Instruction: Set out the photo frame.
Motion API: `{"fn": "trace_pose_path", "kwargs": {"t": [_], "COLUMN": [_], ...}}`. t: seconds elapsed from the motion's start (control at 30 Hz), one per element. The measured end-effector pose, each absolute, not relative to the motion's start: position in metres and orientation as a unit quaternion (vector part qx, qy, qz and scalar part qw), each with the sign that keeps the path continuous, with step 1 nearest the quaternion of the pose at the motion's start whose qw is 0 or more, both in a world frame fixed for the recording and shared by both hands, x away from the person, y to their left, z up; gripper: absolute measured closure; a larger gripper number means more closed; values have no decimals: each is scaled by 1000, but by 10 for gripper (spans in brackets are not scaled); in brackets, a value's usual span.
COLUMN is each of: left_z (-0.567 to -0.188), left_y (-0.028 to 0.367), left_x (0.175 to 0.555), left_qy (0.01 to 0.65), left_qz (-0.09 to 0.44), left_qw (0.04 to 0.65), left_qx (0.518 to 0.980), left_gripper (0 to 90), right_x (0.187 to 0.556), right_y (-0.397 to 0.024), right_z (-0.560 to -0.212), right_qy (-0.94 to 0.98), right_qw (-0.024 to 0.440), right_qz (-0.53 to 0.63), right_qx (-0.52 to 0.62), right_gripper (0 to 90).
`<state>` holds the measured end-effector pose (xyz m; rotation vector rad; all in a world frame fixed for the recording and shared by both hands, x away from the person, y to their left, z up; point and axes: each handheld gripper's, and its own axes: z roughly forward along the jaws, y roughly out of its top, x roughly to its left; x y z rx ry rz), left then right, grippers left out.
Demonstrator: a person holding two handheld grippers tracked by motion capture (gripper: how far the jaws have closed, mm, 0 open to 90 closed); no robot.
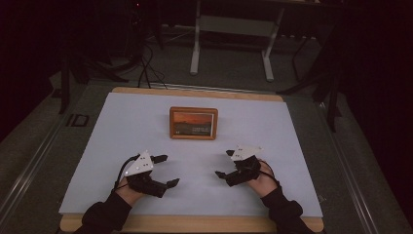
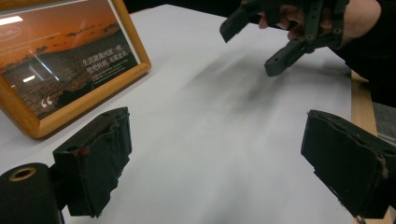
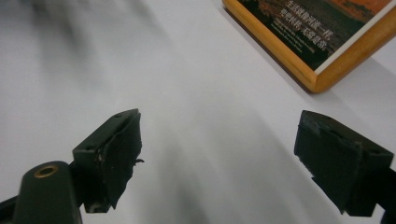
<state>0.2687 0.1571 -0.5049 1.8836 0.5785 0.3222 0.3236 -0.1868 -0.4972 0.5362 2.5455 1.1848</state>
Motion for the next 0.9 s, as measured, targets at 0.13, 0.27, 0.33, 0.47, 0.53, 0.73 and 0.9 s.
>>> {"fn": "trace_pose_path", "kwargs": {"t": [0.13, 0.27, 0.33, 0.47, 0.53, 0.73, 0.9], "left_z": [-505, -505, -505, -506, -506, -506, -506], "left_y": [157, 157, 157, 157, 157, 157, 157], "left_x": [268, 268, 268, 268, 268, 268, 268], "left_qy": [242, 241, 241, 243, 243, 242, 243], "left_qz": [136, 135, 136, 134, 135, 134, 133], "left_qw": [541, 542, 541, 541, 540, 539, 540], "left_qx": [794, 794, 794, 794, 794, 796, 795], "left_gripper": [93, 93, 93, 93, 93, 93, 93], "right_x": [314, 307, 303, 295, 291, 284, 282], "right_y": [-194, -200, -204, -212, -217, -227, -233], "right_z": [-503, -506, -507, -509, -510, -512, -517], "right_qy": [877, 874, 869, 865, 858, 848, 846], "right_qw": [146, 148, 148, 162, 166, 178, 191], "right_qz": [414, 416, 424, 424, 433, 442, 438], "right_qx": [194, 202, 206, 212, 220, 233, 237], "right_gripper": [142, 142, 142, 142, 142, 142, 142]}}
